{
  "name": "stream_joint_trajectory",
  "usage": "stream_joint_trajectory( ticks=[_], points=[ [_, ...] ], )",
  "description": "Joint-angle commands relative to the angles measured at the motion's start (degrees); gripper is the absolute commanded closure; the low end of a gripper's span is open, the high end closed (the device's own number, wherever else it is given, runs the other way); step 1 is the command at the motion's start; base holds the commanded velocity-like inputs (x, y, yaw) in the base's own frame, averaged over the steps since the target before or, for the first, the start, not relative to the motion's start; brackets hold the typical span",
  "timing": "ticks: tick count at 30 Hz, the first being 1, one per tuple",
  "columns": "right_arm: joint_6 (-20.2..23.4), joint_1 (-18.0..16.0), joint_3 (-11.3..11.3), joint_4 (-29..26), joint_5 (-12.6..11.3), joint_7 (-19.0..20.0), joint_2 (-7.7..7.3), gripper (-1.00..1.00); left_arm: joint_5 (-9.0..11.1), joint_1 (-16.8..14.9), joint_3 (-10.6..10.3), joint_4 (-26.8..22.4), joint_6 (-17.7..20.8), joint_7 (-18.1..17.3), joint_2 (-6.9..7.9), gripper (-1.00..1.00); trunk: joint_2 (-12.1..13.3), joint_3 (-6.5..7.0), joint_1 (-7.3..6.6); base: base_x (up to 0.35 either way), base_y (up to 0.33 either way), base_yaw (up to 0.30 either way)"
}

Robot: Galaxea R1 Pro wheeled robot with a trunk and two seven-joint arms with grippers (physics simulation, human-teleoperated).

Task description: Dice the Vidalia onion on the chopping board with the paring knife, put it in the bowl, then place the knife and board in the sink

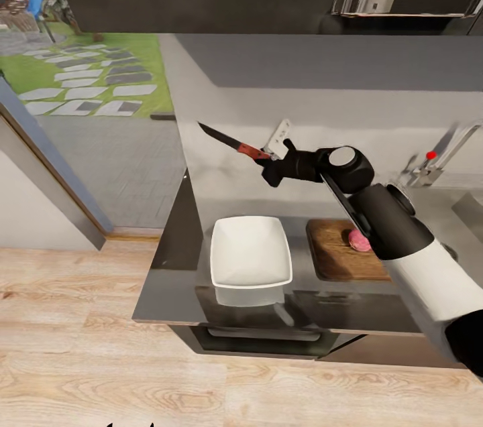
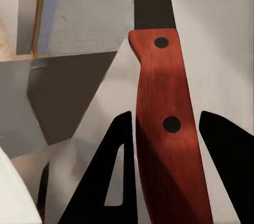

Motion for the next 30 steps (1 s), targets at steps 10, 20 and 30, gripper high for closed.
stream_joint_trajectory(
  ticks=[10, 20, 30],
  points=[
    [0.68, 7.7, -1.26, -7.5, 0.57, -4.3, -2.03, 1.0, 0.37, 0.01, 0.01, -0.08, -0.04, -0.4, -0.01, -1.0, -0.1, -0.09, 0.03, 0.0, 0.0, 0.0],
    [-2.56, 18.12, -16.18, -10.24, 0.42, -7.07, -2.23, 1.0, 0.37, 0.01, 0.0, -0.01, -0.04, -0.4, -0.01, -1.0, -0.1, -0.09, 0.03, 0.0, 0.0, 0.0],
    [-11.35, 26.72, -17.24, -11.14, 0.41, -15.92, -2.07, 1.0, 0.49, 0.01, 0.07, -0.12, -0.04, -0.4, 0.0, -1.0, -0.1, -0.09, 0.03, 0.0, 0.0, 0.0]
  ],
)
